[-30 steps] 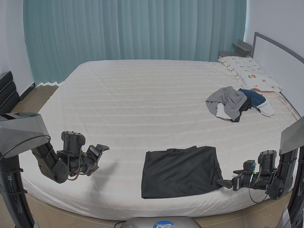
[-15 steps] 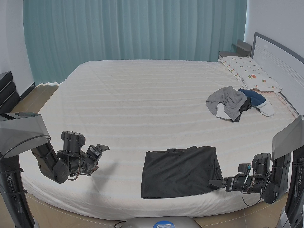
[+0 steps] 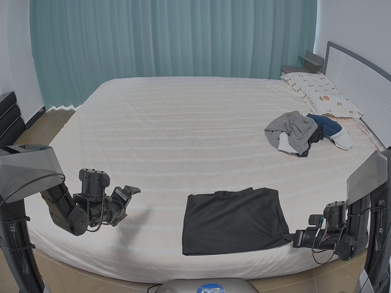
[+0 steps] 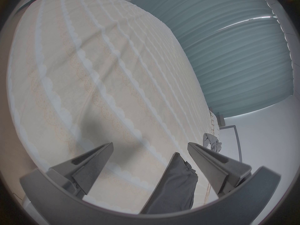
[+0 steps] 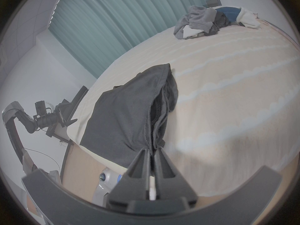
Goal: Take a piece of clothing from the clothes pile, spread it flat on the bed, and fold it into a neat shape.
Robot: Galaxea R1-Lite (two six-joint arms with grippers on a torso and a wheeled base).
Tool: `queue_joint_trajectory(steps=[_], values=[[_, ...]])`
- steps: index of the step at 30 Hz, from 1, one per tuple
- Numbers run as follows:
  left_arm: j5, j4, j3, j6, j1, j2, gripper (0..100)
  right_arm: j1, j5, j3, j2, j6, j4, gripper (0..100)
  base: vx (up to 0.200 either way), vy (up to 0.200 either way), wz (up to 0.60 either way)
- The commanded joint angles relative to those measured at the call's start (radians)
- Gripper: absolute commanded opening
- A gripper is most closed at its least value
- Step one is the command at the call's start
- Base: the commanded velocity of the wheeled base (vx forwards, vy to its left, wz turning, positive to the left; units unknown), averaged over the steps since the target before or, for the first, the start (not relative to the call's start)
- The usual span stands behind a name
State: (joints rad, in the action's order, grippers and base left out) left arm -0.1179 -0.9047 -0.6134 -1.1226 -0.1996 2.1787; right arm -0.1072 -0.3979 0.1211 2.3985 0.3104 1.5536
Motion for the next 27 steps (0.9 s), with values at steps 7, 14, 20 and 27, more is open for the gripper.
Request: queue_joint_trajectory(steps=[7,14,20,27], values=[[0.0,0.0,0.0,0.0,0.0,0.0,100,0.038,-0.013,-0.006,0.014,0.001,0.011,0,0.0,0.0,0.0],[0.001,0.0,0.0,0.0,0.0,0.0,100,0.063,-0.042,0.038,-0.039,0.026,0.011,100,0.0,0.0,0.0],[0.004,0.0,-0.002,-0.002,0.002,0.0,100,0.057,-0.032,0.252,-0.021,0.214,-0.035,100,0.067,0.0,0.0],[0.006,0.0,0.003,0.001,0.0,0.001,100,0.043,-0.029,0.482,0.05,0.269,-0.214,100,0.114,0.0,0.0]])
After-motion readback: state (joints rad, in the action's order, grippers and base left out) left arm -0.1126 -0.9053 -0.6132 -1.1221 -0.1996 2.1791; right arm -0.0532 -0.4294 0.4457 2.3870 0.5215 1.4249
